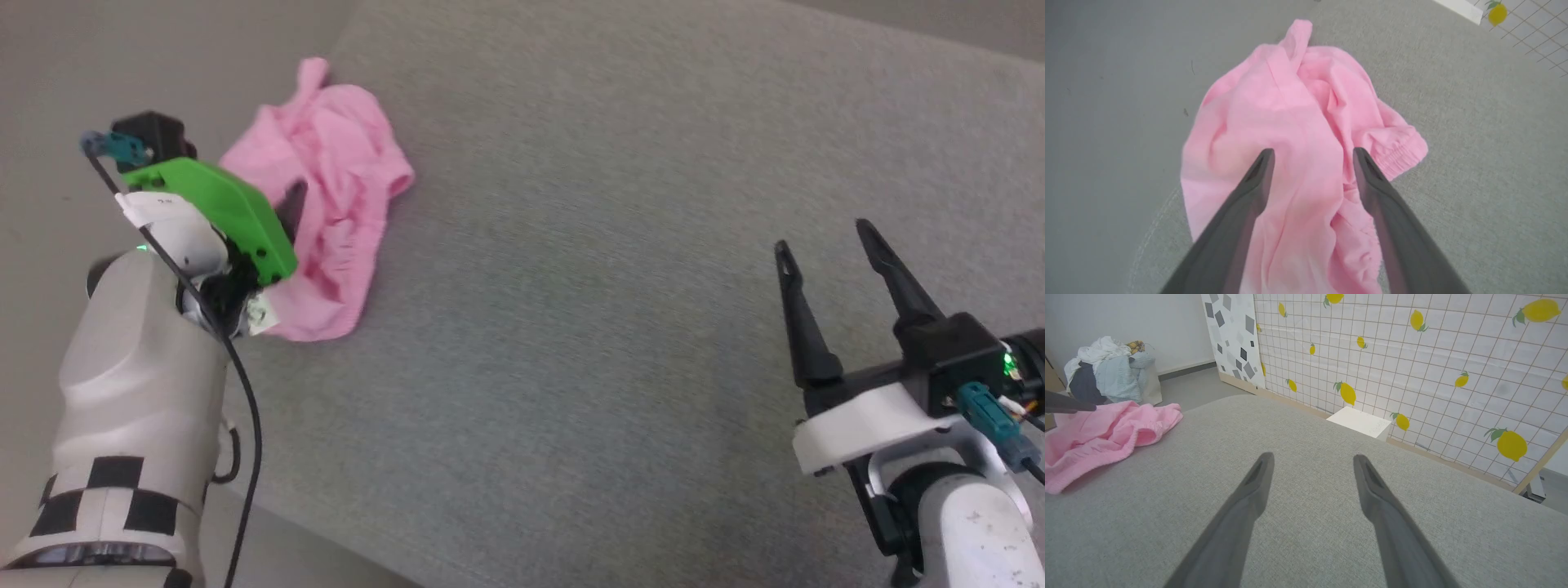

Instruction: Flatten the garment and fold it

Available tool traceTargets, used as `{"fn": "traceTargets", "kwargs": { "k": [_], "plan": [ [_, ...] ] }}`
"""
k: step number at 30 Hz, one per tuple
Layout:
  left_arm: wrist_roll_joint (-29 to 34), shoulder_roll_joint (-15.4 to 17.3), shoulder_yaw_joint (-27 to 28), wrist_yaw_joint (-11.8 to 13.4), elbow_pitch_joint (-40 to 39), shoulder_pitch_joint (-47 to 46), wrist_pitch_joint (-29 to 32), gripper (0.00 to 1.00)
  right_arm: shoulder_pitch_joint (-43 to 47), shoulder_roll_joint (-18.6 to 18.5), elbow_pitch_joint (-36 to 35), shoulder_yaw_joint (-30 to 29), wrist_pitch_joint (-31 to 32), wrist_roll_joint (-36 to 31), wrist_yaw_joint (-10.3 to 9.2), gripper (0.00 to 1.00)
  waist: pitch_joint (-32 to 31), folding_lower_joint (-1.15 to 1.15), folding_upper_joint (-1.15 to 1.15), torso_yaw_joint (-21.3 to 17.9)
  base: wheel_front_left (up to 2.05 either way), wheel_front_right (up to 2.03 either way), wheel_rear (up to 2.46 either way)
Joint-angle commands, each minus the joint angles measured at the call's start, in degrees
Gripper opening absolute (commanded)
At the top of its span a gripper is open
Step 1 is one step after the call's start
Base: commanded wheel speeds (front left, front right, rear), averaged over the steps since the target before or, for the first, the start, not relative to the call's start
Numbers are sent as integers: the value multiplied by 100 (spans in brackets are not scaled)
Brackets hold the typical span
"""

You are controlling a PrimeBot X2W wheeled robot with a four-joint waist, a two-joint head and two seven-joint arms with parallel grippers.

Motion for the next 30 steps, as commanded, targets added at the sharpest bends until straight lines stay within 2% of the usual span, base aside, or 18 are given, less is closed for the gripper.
{"fn": "traceTargets", "kwargs": {
  "k": [1, 6, 10, 11, 12, 15, 20, 24, 30],
  "plan": [
    [-111, 95, -105, -39, 131, -63, 192, 100, -134, -5, -7, 35, 7, -24, -10, 100, 406, -1, 38, -401, 0, 0, 0],
    [-690, 210, -402, -40, 541, 73, 997, 100, -261, -14, 38, 69, 16, 5, -10, 100, 572, -1, 38, -552, 0, 0, 0],
    [-996, 253, -590, -40, 695, 214, 1404, 100, -280, -13, 80, 61, 10, 39, -10, 100, 584, -1, 38, -600, 0, 0, 0],
    [-1052, 276, -628, -40, 704, 233, 1473, 60, -278, -13, 95, 56, 11, 48, -10, 100, 576, -1, 38, -602, 0, 0, 0],
    [-1102, 303, -680, -40, 705, 247, 1525, 0, -278, -13, 110, 52, 9, 58, -10, 100, 567, -1, 38, -603, 0, 0, 0],
    [-1285, 340, -815, -40, 646, 309, 1668, 0, -264, -12, 164, 59, -9, 98, -10, 100, 486, -1, 38, -600, 0, 0, 0],
    [-1224, 597, -1036, -40, 583, 268, 1230, 0, -235, -9, 256, 49, -53, 172, -10, 100, 268, -1, 38, -585, 0, 0, 0],
    [-966, 816, -1185, -40, 545, 92, 517, 0, -162, -7, 337, 1, -145, 262, -10, 100, -31, -1, 38, -567, 0, 0, 0],
    [-381, 1123, -1368, 44, 394, -282, -1102, 0, -1, -5, 458, -85, -292, 529, -10, 100, -520, -1, 38, -554, 0, 0, 0]
  ]
}}
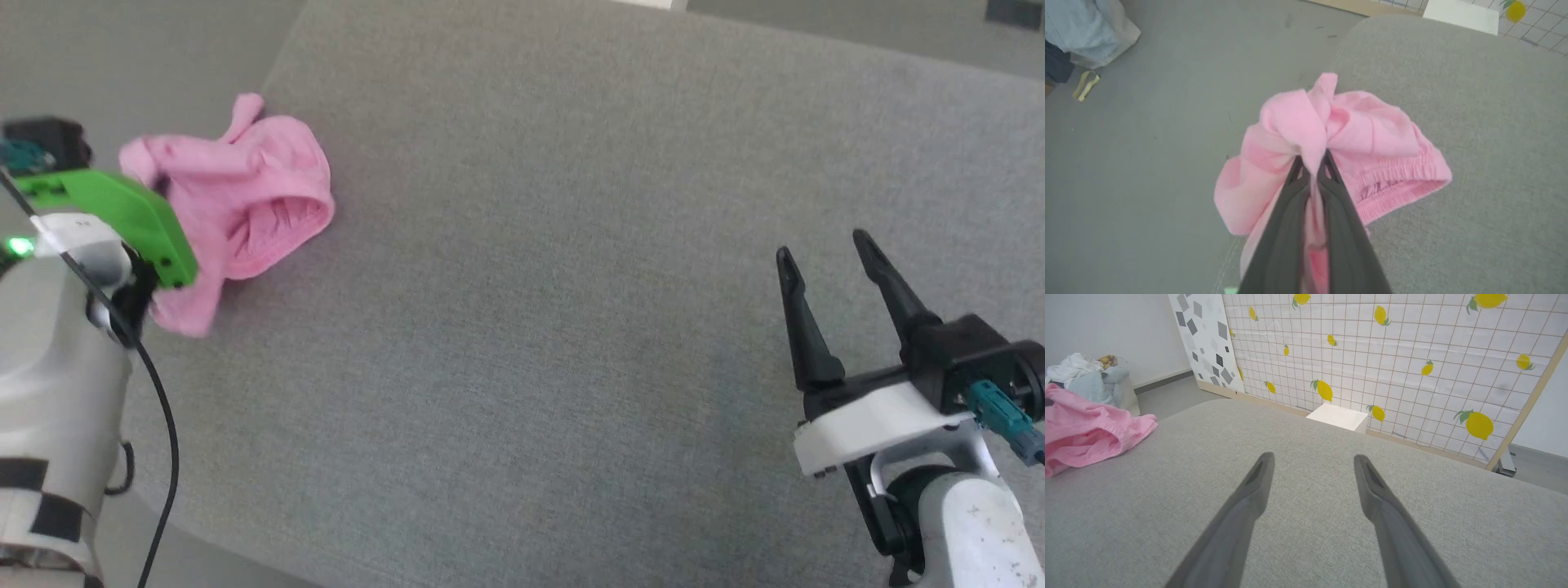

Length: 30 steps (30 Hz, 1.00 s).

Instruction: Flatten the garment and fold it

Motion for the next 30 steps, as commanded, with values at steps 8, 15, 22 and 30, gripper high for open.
{"fn": "traceTargets", "kwargs": {
  "k": [8, 15, 22, 30],
  "plan": [
    [703, 229, -240, 258, -366, -582, -1820, 0, 299, -1, 140, -164, -223, 379, -10, 100, -834, 0, 38, -129, 0, 0, 0],
    [1026, 209, -330, 361, -877, -774, -2148, 0, 461, -1, 180, -339, -343, 544, -10, 100, -1195, 0, 38, -495, 0, 0, 0],
    [1133, -55, -454, 324, -1423, -616, -2168, 0, 563, -1, 215, -462, -425, 653, -10, 100, -1444, 0, 38, -1121, 0, 0, 0],
    [985, -740, -677, 323, -2127, -205, -2151, 0, 701, -1, 191, -658, -429, 755, -10, 100, -1514, 0, 38, -1862, 0, 0, 0]
  ]
}}
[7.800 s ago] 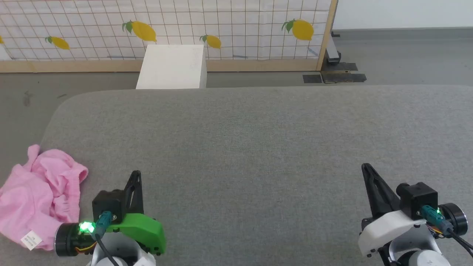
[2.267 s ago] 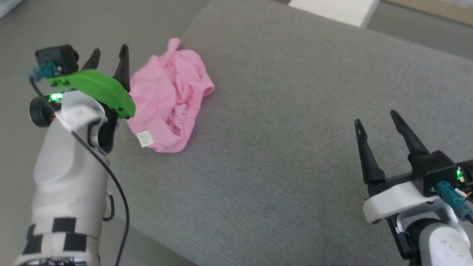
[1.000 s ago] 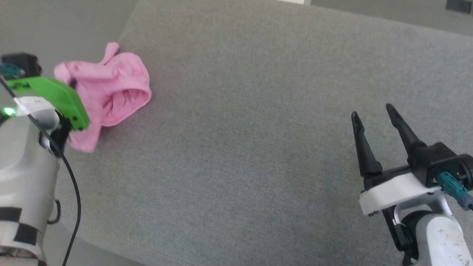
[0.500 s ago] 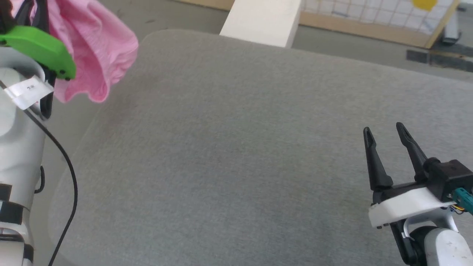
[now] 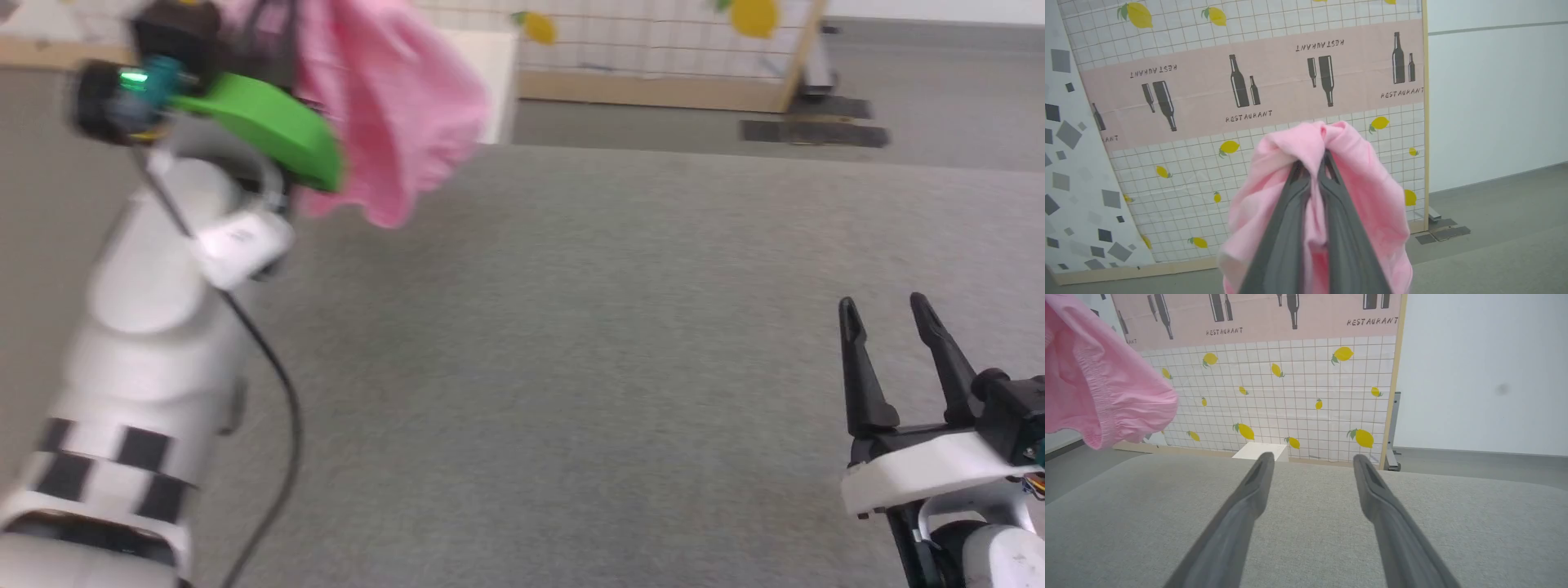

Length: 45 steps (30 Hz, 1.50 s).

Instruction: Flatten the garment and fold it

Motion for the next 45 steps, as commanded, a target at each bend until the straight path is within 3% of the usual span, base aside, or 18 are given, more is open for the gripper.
{"fn": "traceTargets", "kwargs": {
  "k": [1, 7, 12, 18, 23, 24, 25, 35, 45],
  "plan": [
    [-63, -156, -80, -8, -155, 122, 3, 0, 69, 0, -13, -27, -30, 35, -10, 100, -116, 0, 38, -531, 0, 0, 0],
    [-190, -644, -422, -8, -731, 637, 183, 0, 51, 0, -42, -101, -56, 135, -10, 100, 118, 0, 38, -953, 0, 0, 0],
    [-364, -842, -688, 125, -1024, 1740, 296, 0, -3, 0, 17, -111, -132, 228, -10, 100, 356, 0, 38, -1170, 0, 0, 0],
    [-589, -874, -950, 386, -908, 3275, 463, 0, -20, 0, 152, -74, -203, 267, -10, 100, 410, 0, 38, -1177, 0, 0, 0],
    [-693, -1019, -1049, 570, -881, 3847, 452, 0, -37, 0, 187, -68, -219, 299, -10, 100, 428, 0, 38, -971, 0, 0, 0],
    [-673, -1034, -1100, 565, -891, 3873, 458, 36, -44, 0, 190, -65, -220, 288, -10, 100, 420, 0, 38, -907, 0, 0, 0],
    [-630, -1039, -1125, 578, -923, 3867, 411, 100, -50, 1, 195, -58, -220, 281, -10, 100, 403, 0, 38, -868, 0, 0, 0],
    [-92, -871, -857, 791, -2039, 3689, -13, 100, 31, 1, 185, -103, -150, 225, -10, 100, 138, 0, 38, -540, 0, 0, 0],
    [286, -295, 266, 1183, -3188, 4257, -28, 100, 248, 1, 124, -104, -40, 209, -10, 100, -116, 0, 38, -489, 0, 0, 0]
  ]
}}
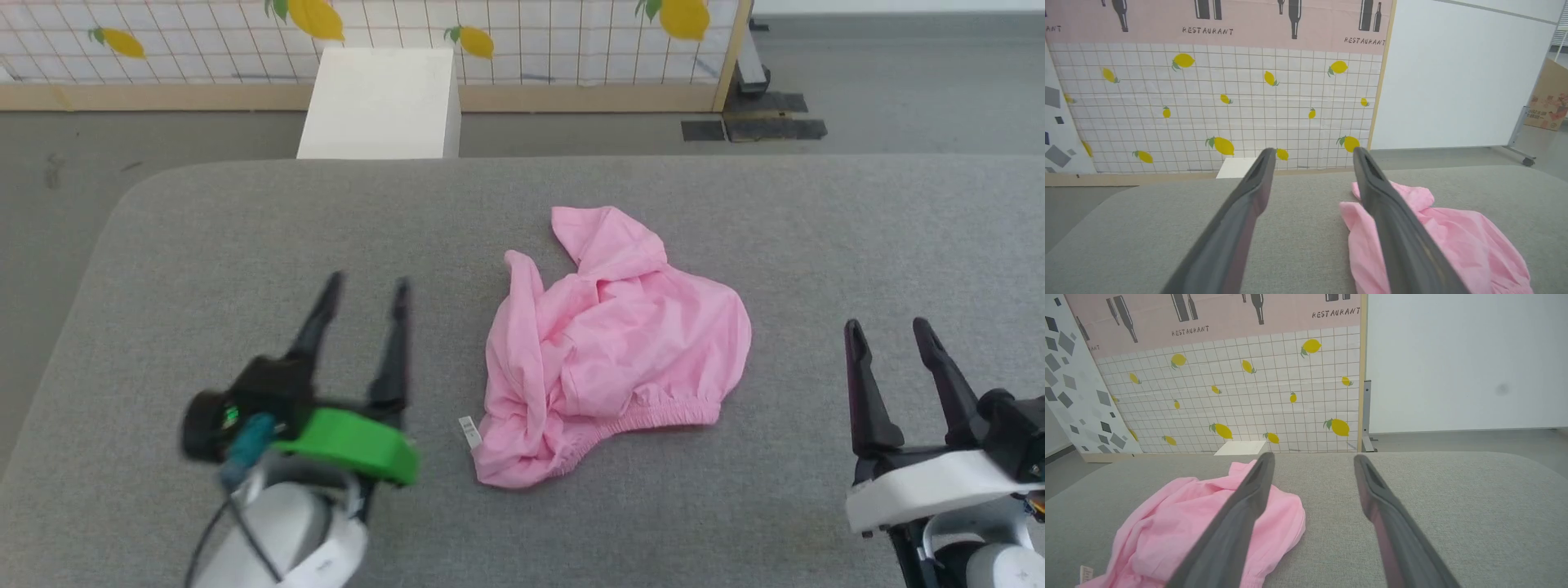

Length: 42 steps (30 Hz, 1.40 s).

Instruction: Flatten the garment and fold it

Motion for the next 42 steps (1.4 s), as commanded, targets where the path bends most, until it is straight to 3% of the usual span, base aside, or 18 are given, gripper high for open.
{"fn": "traceTargets", "kwargs": {
  "k": [1, 11, 23, 30, 36, 42],
  "plan": [
    [42, 129, 124, 51, -6, 215, -19, 100, 103, 2, -32, 1, 20, -36, -10, 100, -75, 0, 38, 17, 0, 0, 0],
    [-259, 480, 662, 64, 37, 1065, -20, 100, 414, 2, -83, 209, 216, -21, -10, 100, -331, 0, 38, 35, 0, 0, 0],
    [-301, 445, 699, 56, 12, 1217, -20, 100, 507, 2, -22, 380, 450, -18, -10, 100, -307, 0, 38, 96, 0, 0, 0],
    [-284, 389, 637, 28, -18, 1062, -20, 100, 289, 2, 516, 620, 1233, -53, -10, 100, -179, 0, 38, 223, 0, 0, 0],
    [-248, 286, 614, 7, -64, 890, -20, 100, -269, -29, 1180, 1359, 2055, 75, -10, 100, 12, 0, 38, 371, 0, 0, 0],
    [-130, 101, 644, -108, -107, 659, -20, 100, -1350, -424, 2009, 2663, 2703, 694, -10, 100, 357, 0, 38, 570, 0, 0, 0]
  ]
}}
